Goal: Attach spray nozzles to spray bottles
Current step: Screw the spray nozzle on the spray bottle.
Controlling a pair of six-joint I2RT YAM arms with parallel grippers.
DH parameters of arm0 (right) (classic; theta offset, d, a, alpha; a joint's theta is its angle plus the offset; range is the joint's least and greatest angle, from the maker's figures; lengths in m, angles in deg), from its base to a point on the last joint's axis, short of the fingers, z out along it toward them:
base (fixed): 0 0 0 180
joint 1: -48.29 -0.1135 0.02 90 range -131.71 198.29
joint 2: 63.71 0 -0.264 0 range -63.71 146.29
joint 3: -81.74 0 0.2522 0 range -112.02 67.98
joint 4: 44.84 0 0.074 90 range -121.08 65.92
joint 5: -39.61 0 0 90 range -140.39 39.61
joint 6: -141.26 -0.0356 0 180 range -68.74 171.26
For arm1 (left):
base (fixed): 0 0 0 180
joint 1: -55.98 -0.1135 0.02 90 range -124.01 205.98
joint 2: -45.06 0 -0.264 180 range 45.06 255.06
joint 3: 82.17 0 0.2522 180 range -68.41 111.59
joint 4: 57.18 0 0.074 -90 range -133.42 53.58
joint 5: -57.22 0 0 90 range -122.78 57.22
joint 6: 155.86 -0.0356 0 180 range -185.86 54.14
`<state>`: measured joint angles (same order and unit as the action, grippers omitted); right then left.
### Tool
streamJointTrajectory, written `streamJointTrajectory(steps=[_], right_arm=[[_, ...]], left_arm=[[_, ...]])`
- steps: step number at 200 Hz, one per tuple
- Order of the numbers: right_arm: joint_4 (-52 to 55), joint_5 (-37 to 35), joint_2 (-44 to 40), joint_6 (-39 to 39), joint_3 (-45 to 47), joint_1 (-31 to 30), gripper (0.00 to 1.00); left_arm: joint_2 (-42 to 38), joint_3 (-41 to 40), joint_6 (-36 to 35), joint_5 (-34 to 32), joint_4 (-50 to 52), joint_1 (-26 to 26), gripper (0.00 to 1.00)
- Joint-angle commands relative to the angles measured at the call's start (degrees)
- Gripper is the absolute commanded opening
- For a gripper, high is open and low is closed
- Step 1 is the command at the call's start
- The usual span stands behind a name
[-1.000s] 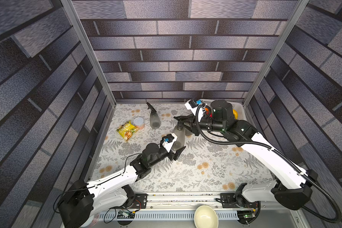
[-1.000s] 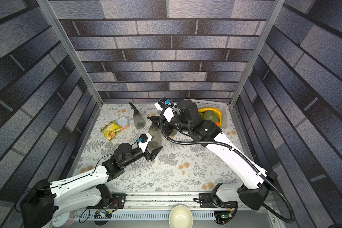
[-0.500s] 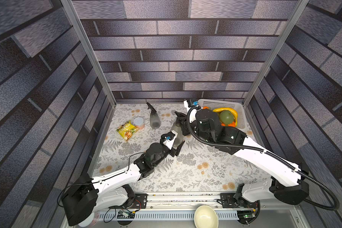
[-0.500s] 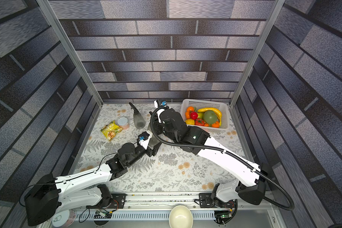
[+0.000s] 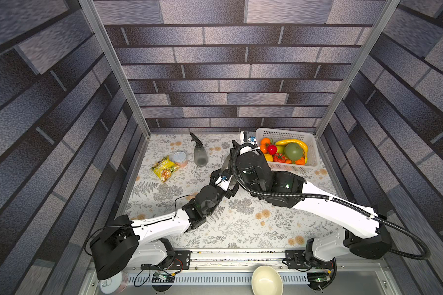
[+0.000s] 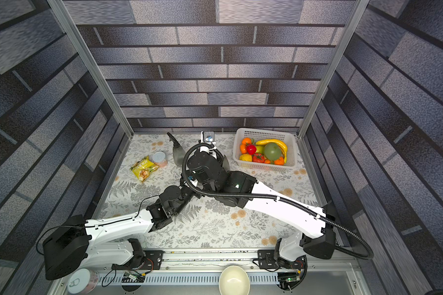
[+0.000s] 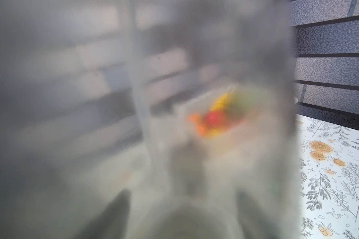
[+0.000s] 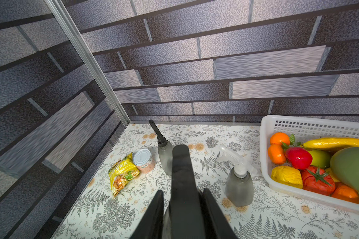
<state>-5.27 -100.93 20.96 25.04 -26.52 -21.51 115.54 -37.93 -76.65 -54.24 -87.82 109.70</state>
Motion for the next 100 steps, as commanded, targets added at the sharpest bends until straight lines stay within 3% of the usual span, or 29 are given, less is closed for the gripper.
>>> streamJointTrajectory(steps=[1, 100], right_arm=[[-0.1, 4.2, 2.3, 1.9, -1.0, -1.0, 0.37], [1.4, 3.8, -1.8, 8.9, -3.9, -1.7, 0.53]], left_arm=[[-1.3, 0.5, -7.1, 4.8, -8.2, 2.5, 0.79], [-3.5, -3.8, -4.6, 5.3, -3.5, 0.2, 0.80]])
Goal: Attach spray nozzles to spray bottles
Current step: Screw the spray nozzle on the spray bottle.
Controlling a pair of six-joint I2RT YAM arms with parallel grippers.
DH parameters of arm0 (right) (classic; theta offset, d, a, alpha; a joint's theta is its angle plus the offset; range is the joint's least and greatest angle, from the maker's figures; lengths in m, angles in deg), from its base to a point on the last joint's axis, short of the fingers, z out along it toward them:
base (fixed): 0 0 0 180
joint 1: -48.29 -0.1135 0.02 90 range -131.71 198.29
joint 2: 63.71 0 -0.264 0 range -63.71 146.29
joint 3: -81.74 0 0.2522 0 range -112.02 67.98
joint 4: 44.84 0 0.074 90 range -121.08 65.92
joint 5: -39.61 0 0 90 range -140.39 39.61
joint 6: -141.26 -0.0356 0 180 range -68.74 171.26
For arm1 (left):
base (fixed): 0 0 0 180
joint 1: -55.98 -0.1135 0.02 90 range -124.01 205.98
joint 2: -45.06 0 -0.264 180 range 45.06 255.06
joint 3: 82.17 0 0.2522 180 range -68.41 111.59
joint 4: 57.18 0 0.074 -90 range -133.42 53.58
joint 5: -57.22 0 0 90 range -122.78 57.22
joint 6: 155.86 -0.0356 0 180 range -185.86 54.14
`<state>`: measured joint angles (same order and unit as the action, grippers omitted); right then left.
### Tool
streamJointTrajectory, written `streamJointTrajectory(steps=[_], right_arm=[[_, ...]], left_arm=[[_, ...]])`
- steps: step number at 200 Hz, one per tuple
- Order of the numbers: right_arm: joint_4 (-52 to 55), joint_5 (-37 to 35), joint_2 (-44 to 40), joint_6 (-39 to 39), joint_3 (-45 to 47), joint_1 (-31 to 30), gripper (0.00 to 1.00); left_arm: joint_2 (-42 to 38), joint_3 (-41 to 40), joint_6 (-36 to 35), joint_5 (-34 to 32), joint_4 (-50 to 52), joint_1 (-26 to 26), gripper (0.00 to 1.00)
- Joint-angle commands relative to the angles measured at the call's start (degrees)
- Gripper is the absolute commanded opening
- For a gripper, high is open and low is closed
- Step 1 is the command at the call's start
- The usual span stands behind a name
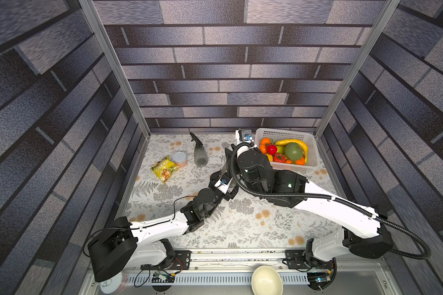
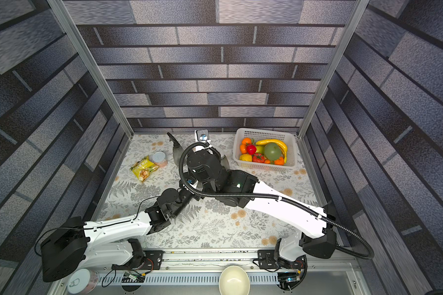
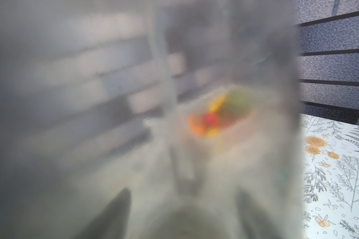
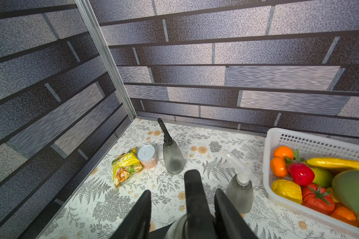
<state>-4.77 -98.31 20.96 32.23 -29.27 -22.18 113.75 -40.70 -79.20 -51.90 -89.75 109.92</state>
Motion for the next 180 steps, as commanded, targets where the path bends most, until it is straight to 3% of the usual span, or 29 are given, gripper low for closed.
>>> streamJointTrajectory(steps=[1, 55, 111, 180], right_arm=[[0.9, 1.2, -1.9, 1.8, -1.1, -1.0, 0.53], [2.3, 6.2, -4.6, 2.3, -0.5, -1.1, 0.60], [8.0, 9.8, -4.1, 6.4, -7.0, -1.1, 0.68], [9.0, 11.5, -11.1, 14.1, -7.2, 0.9, 0.60]], left_arm=[[-1.8, -1.0, -2.0, 3.0, -1.5, -0.1, 0.80], [-2.6, -0.8, -0.1, 5.8, -1.1, -1.9, 0.80], [-2.7, -2.2, 2.0, 8.2, -2.0, -2.9, 0.80], [-5.8, -4.6, 5.4, 12.5, -2.7, -4.7, 0.80]])
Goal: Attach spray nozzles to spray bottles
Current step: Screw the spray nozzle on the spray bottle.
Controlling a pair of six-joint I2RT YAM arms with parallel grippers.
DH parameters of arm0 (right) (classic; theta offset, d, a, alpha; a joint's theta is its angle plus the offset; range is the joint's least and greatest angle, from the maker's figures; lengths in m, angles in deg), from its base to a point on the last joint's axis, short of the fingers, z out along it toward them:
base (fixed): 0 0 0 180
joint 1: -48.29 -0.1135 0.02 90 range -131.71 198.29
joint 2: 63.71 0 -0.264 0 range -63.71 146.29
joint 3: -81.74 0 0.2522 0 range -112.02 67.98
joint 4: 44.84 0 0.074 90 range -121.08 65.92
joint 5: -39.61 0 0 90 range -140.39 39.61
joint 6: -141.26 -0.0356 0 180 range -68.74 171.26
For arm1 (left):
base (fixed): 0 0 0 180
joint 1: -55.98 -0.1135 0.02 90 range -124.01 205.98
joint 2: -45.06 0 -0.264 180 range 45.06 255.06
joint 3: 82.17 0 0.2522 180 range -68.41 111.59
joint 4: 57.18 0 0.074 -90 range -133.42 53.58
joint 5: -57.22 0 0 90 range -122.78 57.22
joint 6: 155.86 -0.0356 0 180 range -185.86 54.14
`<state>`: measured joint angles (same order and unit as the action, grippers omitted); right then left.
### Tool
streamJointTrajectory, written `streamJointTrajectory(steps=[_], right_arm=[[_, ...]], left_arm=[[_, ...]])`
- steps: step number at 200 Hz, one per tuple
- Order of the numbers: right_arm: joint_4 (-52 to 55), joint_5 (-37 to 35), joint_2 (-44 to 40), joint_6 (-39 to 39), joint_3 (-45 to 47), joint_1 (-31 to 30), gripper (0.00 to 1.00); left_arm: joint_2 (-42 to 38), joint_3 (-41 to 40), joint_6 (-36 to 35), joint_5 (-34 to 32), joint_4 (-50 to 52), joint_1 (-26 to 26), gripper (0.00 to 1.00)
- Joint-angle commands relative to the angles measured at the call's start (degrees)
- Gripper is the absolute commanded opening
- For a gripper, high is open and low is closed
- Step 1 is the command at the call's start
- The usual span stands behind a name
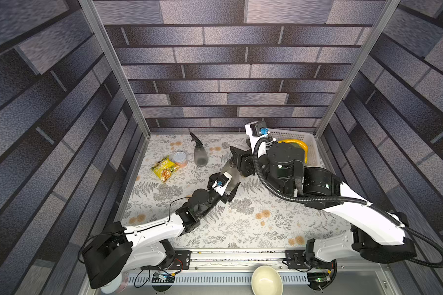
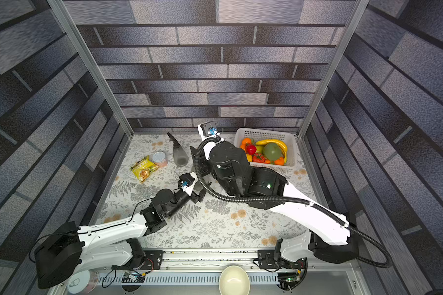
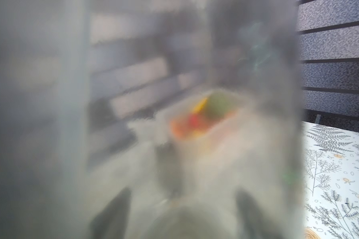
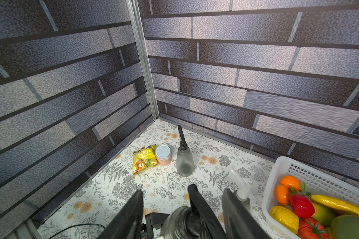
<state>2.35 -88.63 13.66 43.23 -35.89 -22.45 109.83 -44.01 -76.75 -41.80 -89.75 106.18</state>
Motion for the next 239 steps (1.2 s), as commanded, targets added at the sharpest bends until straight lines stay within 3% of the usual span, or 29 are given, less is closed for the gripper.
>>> streamJointTrajectory(steps=[1, 27, 59, 96, 142, 181, 239], right_arm=[[2.0, 1.9, -3.9, 3.0, -0.5, 1.2, 0.59], [2.0, 7.9, -8.8, 2.3, 4.3, 4.4, 0.62], [-4.3, 33.1, -16.0, -2.4, 17.0, 14.4, 0.75], [-14.1, 43.5, -14.5, -4.4, 23.7, 16.0, 0.80], [-17.8, 43.0, -8.2, -5.8, 22.2, 16.8, 0.76], [-16.9, 44.9, -3.1, -6.3, 19.1, 16.8, 0.60], [-14.7, 42.7, -2.9, -5.5, 17.8, 16.8, 0.59]], left_arm=[[-2.0, -1.3, 3.0, 2.5, -2.7, -1.0, 0.80], [-2.9, -2.6, 5.8, 4.2, -4.7, -2.4, 0.80], [-4.0, -3.2, 7.4, 6.3, -6.1, -3.2, 0.80], [-4.6, -2.1, 8.2, 7.9, -5.3, -3.2, 0.80], [-5.5, -1.0, 8.3, 9.0, -4.0, -2.8, 0.80], [-5.2, -0.2, 7.6, 9.4, -3.3, -2.8, 0.80], [-4.4, -0.3, 7.3, 10.4, -2.7, -2.6, 0.80]])
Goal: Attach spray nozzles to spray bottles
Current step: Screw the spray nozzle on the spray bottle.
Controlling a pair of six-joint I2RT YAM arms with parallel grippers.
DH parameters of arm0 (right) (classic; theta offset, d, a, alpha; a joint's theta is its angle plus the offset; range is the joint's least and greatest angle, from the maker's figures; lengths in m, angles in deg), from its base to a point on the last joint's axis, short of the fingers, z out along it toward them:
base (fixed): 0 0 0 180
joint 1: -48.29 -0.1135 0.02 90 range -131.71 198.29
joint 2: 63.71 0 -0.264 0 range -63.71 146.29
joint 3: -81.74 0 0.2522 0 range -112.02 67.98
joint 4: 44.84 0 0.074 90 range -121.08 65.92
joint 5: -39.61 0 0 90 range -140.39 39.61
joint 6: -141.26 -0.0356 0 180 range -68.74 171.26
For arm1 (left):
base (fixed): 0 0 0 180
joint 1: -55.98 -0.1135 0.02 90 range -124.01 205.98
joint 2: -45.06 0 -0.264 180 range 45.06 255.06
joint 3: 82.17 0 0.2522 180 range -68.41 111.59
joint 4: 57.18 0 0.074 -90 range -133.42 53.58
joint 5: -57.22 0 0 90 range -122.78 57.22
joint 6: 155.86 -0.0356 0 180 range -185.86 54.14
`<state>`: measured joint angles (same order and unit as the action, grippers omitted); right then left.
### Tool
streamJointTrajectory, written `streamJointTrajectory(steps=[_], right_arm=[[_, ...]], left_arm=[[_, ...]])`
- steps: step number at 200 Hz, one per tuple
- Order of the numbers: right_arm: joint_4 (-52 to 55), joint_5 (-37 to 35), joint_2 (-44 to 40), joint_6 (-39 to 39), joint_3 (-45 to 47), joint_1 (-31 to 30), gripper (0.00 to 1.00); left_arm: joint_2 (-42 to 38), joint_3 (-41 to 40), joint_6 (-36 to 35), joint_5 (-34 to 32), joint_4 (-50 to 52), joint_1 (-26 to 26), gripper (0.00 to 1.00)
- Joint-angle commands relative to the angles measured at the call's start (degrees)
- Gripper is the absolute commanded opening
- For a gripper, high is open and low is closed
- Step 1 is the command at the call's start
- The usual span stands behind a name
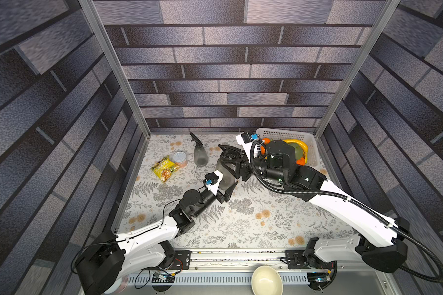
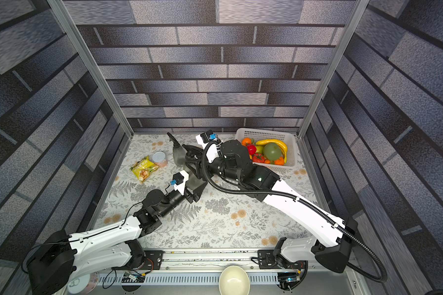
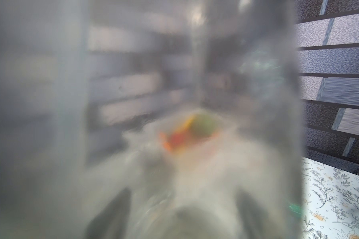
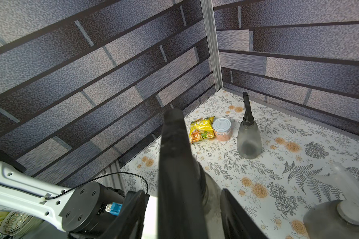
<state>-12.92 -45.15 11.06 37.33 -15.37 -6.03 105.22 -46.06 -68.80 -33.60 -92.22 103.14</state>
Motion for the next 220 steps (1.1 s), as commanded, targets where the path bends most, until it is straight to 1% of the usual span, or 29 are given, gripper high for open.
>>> streamJointTrajectory(steps=[1, 25, 39, 66, 89, 97, 117, 160, 199, 220], right_arm=[[0.7, -0.7, -0.3, 0.5, -2.8, 0.4, 0.59], [3.6, -2.6, -0.5, 2.0, -4.5, 0.3, 0.64], [3.9, -3.9, -1.3, 2.4, -4.2, 0.4, 0.64], [2.8, -2.6, -1.1, 1.7, -4.1, 0.4, 0.56], [4.4, -1.7, 0.5, 1.5, -5.4, 0.3, 0.47], [4.5, -1.8, 0.6, 1.5, -5.5, 0.4, 0.45], [6.2, -1.8, 0.6, 2.0, -6.8, 0.4, 0.35], [14.6, 0.0, 2.5, 4.0, -10.5, 0.3, 0.27], [19.9, -1.7, 3.8, 4.8, -11.7, 0.3, 0.24], [22.6, -0.4, 5.5, 6.0, -13.8, 0.2, 0.24]], left_arm=[[0.3, 1.7, -0.7, 2.2, -0.2, 0.5, 0.80], [0.4, 1.7, -0.8, 2.4, -0.3, 0.4, 0.80], [0.3, 1.8, -0.7, 2.5, 0.2, 0.4, 0.80], [0.9, 1.9, -0.7, 2.8, -0.2, 0.4, 0.80], [0.9, 2.4, -0.8, 2.8, 0.3, 0.9, 0.80], [0.8, 2.5, -1.0, 3.1, 0.9, 1.0, 0.80], [0.8, 2.7, -1.8, 3.1, 2.2, 1.4, 0.80], [-0.4, 3.1, -2.4, 3.2, 3.4, 1.6, 0.80], [-0.9, 3.7, -3.1, 4.2, 4.5, 2.0, 0.80], [-1.1, 4.0, -3.9, 4.1, 5.3, 2.6, 0.80]])
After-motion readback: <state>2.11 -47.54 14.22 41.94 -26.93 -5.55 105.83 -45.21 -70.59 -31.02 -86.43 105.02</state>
